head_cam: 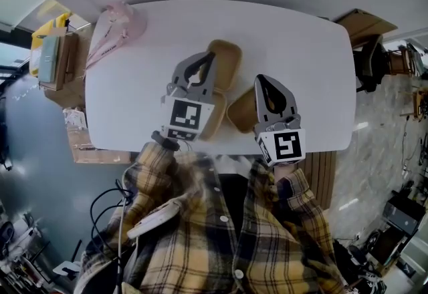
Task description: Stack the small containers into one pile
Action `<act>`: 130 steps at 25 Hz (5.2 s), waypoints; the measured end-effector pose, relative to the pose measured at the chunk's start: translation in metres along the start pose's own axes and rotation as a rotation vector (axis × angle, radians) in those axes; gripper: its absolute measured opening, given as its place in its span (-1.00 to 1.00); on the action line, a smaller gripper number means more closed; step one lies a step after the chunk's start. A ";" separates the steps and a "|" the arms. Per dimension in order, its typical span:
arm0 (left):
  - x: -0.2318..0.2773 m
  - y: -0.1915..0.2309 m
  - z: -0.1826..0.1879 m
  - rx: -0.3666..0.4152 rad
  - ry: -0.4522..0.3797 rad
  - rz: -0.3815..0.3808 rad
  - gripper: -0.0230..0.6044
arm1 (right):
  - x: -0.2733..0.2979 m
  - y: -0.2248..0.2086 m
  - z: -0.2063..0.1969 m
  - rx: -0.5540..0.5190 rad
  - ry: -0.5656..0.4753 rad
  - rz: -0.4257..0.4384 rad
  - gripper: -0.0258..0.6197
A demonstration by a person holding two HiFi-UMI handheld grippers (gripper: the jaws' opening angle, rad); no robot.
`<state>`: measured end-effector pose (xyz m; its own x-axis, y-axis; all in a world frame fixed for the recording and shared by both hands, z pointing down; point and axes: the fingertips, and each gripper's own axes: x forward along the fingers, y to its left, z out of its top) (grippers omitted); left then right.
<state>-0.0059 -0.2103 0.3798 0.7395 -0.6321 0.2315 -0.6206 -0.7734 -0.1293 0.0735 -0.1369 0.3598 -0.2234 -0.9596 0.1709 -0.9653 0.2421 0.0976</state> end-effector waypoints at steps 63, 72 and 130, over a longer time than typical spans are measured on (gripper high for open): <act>0.012 0.019 -0.099 -0.467 0.396 0.005 -0.83 | -0.026 -0.011 -0.035 0.063 0.077 -0.002 -0.87; -0.045 -0.016 -0.111 -0.536 0.421 0.031 -0.83 | -0.022 0.002 -0.026 0.037 0.042 0.131 -0.87; -0.081 -0.041 -0.231 -0.243 0.507 0.133 -0.83 | -0.017 0.012 -0.049 0.029 0.113 0.208 -0.87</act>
<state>-0.1005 -0.1159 0.5887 0.4711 -0.5743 0.6695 -0.7859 -0.6179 0.0230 0.0718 -0.1109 0.4060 -0.4031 -0.8670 0.2931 -0.9039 0.4272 0.0205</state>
